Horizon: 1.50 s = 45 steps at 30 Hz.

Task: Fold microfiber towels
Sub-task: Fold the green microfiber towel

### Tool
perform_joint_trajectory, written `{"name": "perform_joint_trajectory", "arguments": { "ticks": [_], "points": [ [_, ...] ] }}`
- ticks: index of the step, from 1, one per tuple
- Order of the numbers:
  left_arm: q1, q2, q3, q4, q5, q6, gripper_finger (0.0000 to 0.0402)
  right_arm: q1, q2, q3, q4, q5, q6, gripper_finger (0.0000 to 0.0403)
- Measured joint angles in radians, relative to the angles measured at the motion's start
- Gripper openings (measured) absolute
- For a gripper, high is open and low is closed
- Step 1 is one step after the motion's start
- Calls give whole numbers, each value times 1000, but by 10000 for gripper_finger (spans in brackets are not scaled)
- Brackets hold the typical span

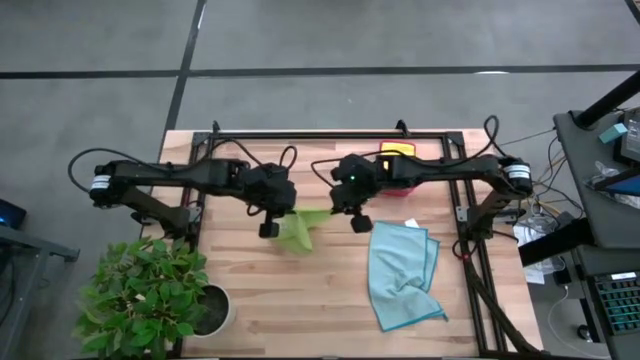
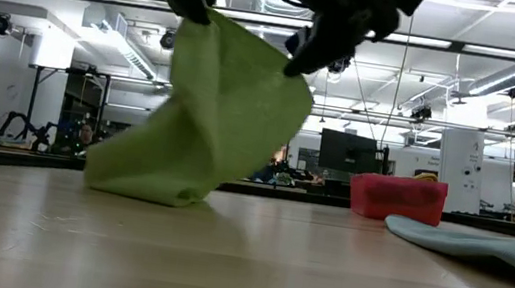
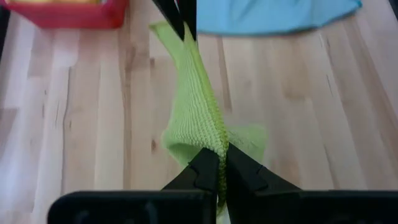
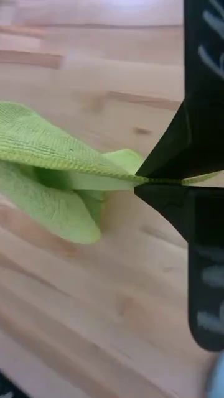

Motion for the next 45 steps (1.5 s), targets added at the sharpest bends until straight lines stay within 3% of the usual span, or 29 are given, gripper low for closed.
{"name": "perform_joint_trajectory", "arguments": {
  "ticks": [7, 14, 21, 33, 39, 45],
  "points": [
    [0, 0, -164, 333, 2, -25, 10, 31, -16, -11, -151, 186, 49, 9],
    [1, 0, -347, 639, 11, -134, 84, 33, -10, -40, -185, 258, 85, 8],
    [2, 0, -464, 776, 6, -157, 134, 33, -10, -44, -181, 258, 94, 8],
    [-47, 2, -588, 815, 62, -314, 137, 33, -10, -44, -176, 258, 167, 8],
    [-91, 120, -588, 986, -7, -316, 137, 33, -9, -46, -167, 258, 165, 8],
    [-92, 247, -555, 1028, -13, -367, 137, 33, -9, -47, -175, 258, 162, 8]
  ]
}}
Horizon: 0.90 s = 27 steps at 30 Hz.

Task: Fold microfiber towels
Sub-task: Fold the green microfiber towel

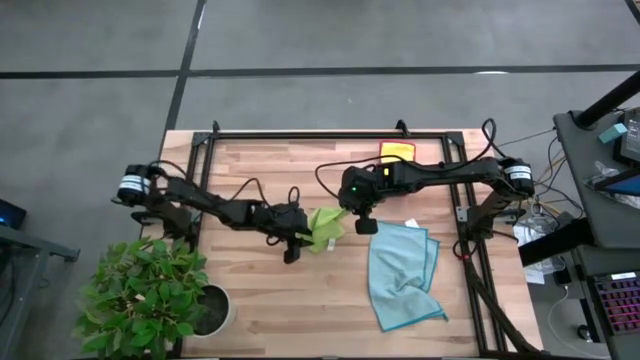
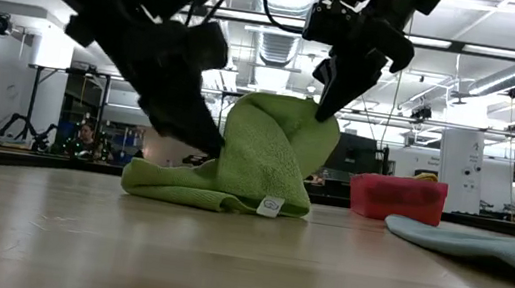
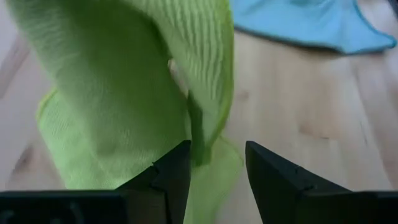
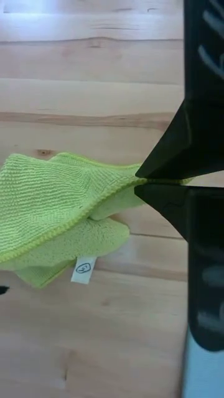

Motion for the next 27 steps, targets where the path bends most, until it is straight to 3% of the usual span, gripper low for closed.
{"name": "perform_joint_trajectory", "arguments": {
  "ticks": [8, 14, 16, 20, 27],
  "points": [
    [0, 113, 4, 173, 53, -40, 122, 0, 0, -2, 5, -1, -13, 8],
    [7, 115, 2, 185, 94, -51, 18, 0, 0, -1, 6, -1, 9, 8],
    [10, 100, 3, 182, 94, -48, 7, 0, -2, -1, 6, -1, 11, 8],
    [15, 11, 29, 38, 94, -11, 1, 0, -23, 0, -8, 0, 23, 8],
    [16, -201, 234, -514, 95, 134, 0, 9, -127, 26, -62, 73, 20, 8]
  ]
}}
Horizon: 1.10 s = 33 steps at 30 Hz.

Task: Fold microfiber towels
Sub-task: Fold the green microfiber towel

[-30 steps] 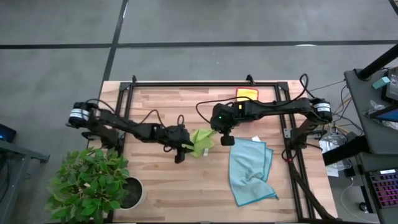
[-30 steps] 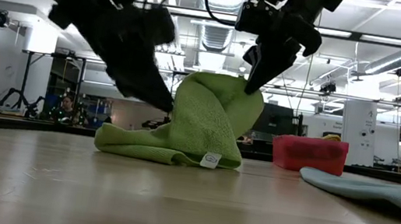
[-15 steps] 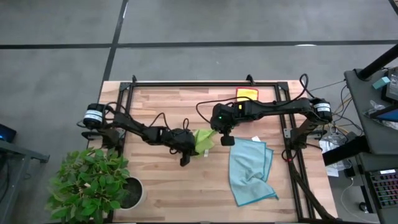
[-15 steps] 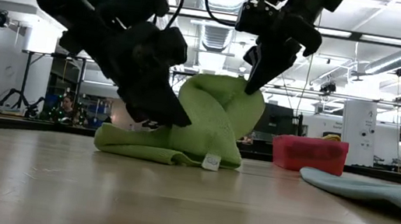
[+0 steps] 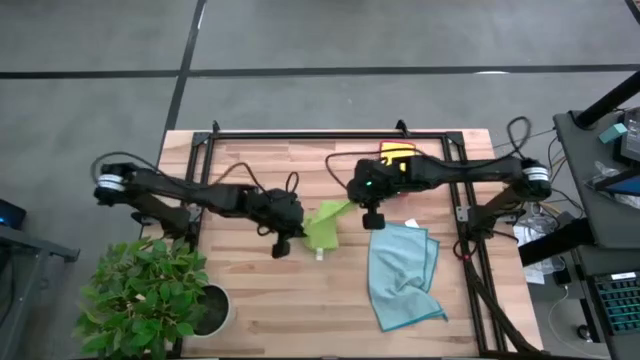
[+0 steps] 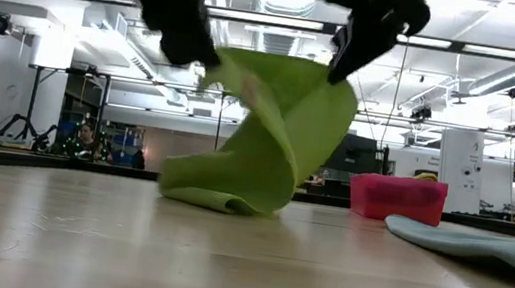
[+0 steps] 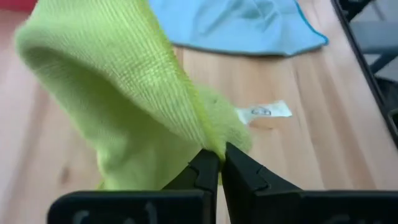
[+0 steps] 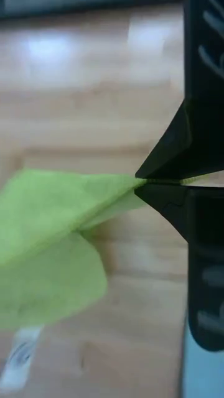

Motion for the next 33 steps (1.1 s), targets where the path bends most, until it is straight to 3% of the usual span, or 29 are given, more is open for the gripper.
{"name": "perform_joint_trajectory", "arguments": {
  "ticks": [4, 13, 20, 23, 27, 33],
  "points": [
    [16, -71, 141, -246, -8, 58, 0, 2, -59, 31, -24, 99, -8, 8],
    [90, -121, 357, -589, -21, 139, 0, 2, -93, 112, -24, 163, -97, 8],
    [172, -118, 496, -777, -261, 181, 0, -17, -62, 150, 41, 264, -214, 8],
    [216, -118, 548, -811, -342, 211, 0, -33, -47, 151, 128, 395, -300, 8],
    [256, -119, 607, -809, -455, 294, 0, -56, -46, 156, 219, 421, -397, 8],
    [264, -120, 627, -907, -433, 392, 0, -62, -52, 172, 174, 373, -357, 8]
  ]
}}
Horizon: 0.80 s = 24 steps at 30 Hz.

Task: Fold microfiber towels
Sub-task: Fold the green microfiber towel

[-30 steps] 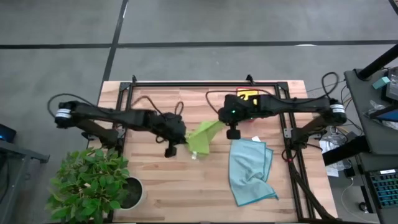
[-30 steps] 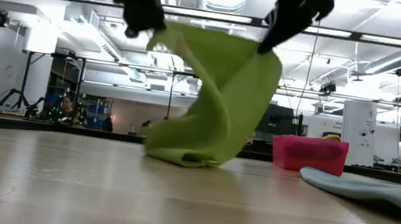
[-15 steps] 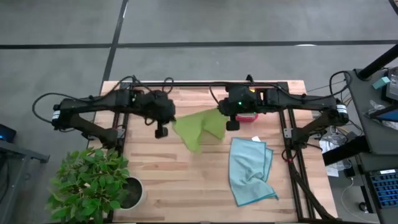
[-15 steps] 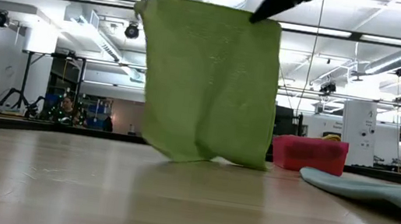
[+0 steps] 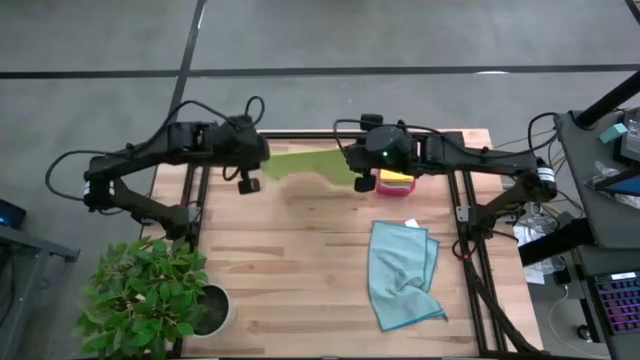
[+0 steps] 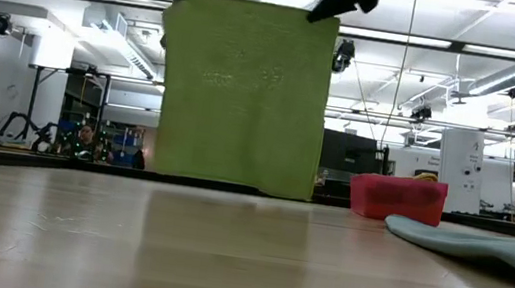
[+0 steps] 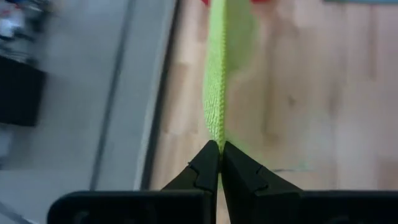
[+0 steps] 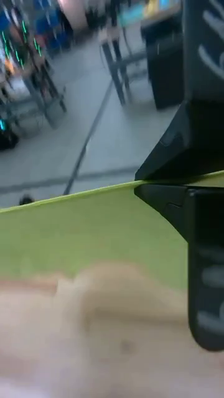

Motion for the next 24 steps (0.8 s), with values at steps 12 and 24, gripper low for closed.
{"name": "perform_joint_trajectory", "arguments": {
  "ticks": [12, 24],
  "points": [
    [-178, 11, -194, -72, 306, -176, 0, 113, 17, -115, -163, -477, 366, 9],
    [-461, 48, -496, 461, 550, -482, 0, 337, 51, -272, -138, -611, 620, 9]
  ]
}}
